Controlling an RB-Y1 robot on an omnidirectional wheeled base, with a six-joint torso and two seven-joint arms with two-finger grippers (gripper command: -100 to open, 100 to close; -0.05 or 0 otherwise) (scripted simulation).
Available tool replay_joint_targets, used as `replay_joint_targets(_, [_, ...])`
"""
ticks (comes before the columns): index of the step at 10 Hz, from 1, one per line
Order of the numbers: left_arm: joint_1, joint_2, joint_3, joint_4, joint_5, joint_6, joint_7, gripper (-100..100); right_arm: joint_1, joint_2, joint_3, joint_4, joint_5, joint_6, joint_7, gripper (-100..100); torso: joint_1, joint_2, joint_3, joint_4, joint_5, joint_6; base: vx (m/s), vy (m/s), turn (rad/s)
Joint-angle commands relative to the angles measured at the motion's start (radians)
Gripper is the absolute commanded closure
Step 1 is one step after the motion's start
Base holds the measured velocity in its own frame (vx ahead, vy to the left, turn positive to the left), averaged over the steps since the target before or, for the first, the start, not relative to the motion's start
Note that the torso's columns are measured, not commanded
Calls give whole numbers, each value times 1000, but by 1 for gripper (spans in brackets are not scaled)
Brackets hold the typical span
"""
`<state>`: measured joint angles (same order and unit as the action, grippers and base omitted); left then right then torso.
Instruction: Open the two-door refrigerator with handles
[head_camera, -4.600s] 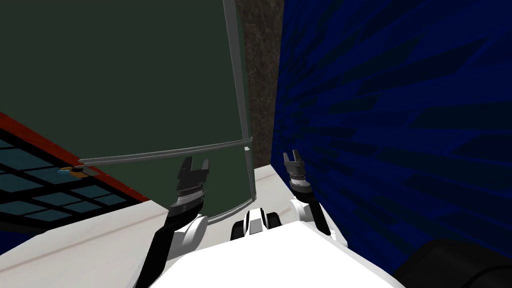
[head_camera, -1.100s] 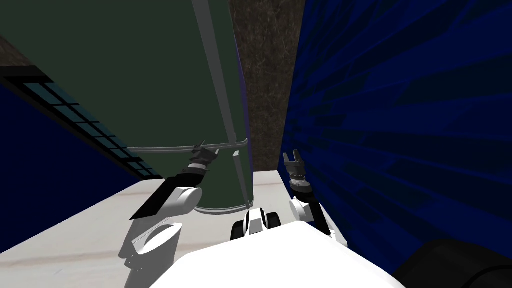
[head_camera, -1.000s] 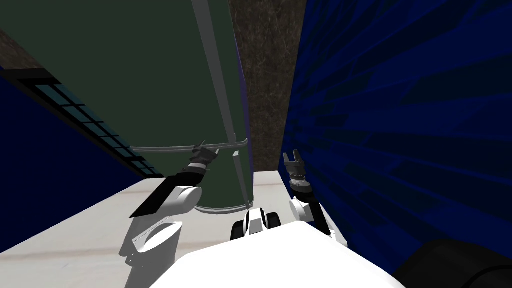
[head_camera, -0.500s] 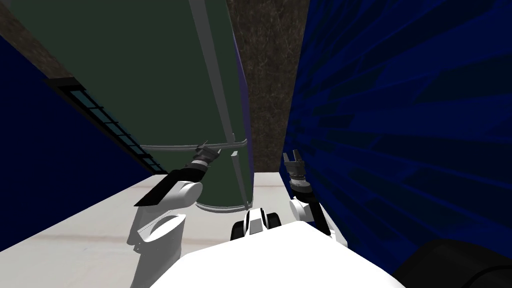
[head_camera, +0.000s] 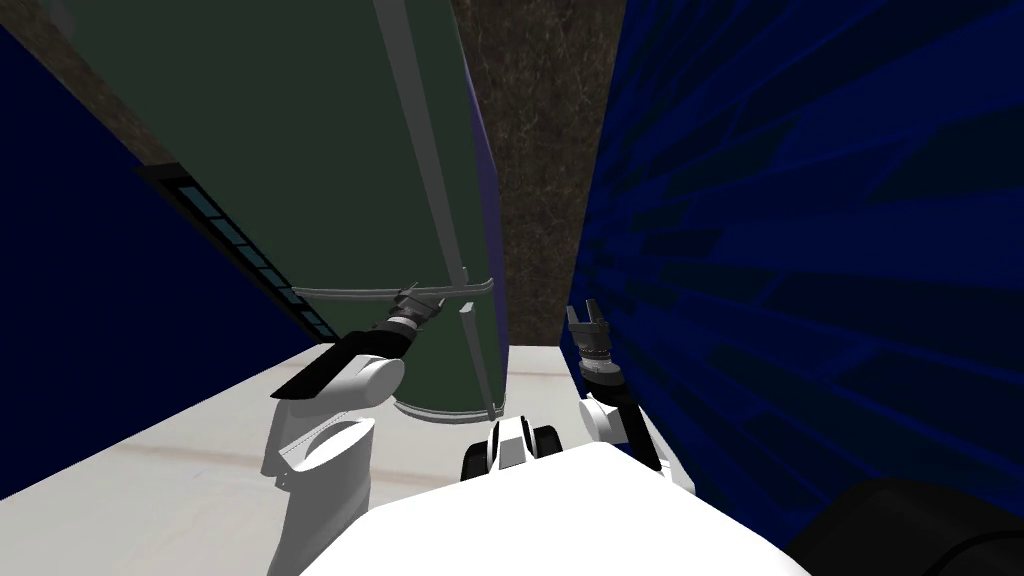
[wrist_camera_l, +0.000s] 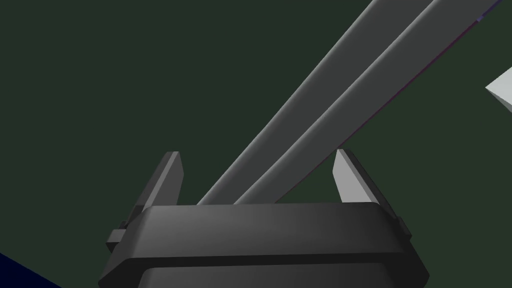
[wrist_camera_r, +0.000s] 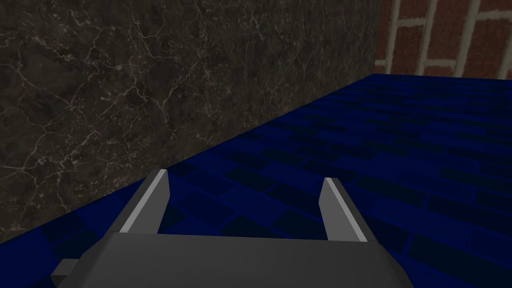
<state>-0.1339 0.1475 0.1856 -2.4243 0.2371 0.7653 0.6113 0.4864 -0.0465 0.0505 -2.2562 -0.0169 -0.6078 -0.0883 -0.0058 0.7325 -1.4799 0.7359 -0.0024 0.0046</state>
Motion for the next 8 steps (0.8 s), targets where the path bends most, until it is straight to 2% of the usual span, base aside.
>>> replay_joint_targets(1, [-32, -6, 9, 5, 11, 75, 37, -100, 0, 0, 0, 0, 0, 0, 0, 0, -1, 0, 0, 0, 0, 0, 18, -76, 53])
replay_joint_targets(2, [-59, -11, 19, 7, 18, 102, 69, -100, 0, 0, 0, 0, 0, 0, 0, 0, 0, 0, 0, 0, 0, -1, 28, -81, 118])
replay_joint_targets(3, [-59, -11, 19, 7, 18, 130, 69, -100, 0, 0, 0, 0, 0, 0, 0, 0, -1, 0, 0, 1, -1, 1, 12, -74, 65])
replay_joint_targets(4, [-85, -16, 28, 7, 25, 161, 99, -100, 0, 0, 0, 0, 0, 0, 0, 0, -2, 0, 0, 1, -1, 2, -6, -72, 104])
replay_joint_targets(5, [-85, -16, 28, 7, 25, 188, 99, -100, 0, 0, 0, 0, 0, 0, 0, 0, -2, 2, 1, 2, -1, 1, 3, -66, 25])
replay_joint_targets(6, [-111, -20, 38, 7, 31, 219, 129, -100, 0, 0, 0, 0, 0, 0, 0, 0, 0, 3, 2, 2, 0, -1, 7, -89, 105])
replay_joint_targets(7, [-111, -20, 38, 7, 31, 242, 129, -100, 0, 0, 0, 0, 0, 0, 0, 0, 1, 3, 2, 2, 0, -1, 14, -71, 63])
replay_joint_targets(8, [-135, -23, 46, 4, 37, 273, 157, -100, 0, 0, 0, 0, 0, 0, 0, 0, 2, 3, 2, 1, 0, -1, 19, -65, 81])
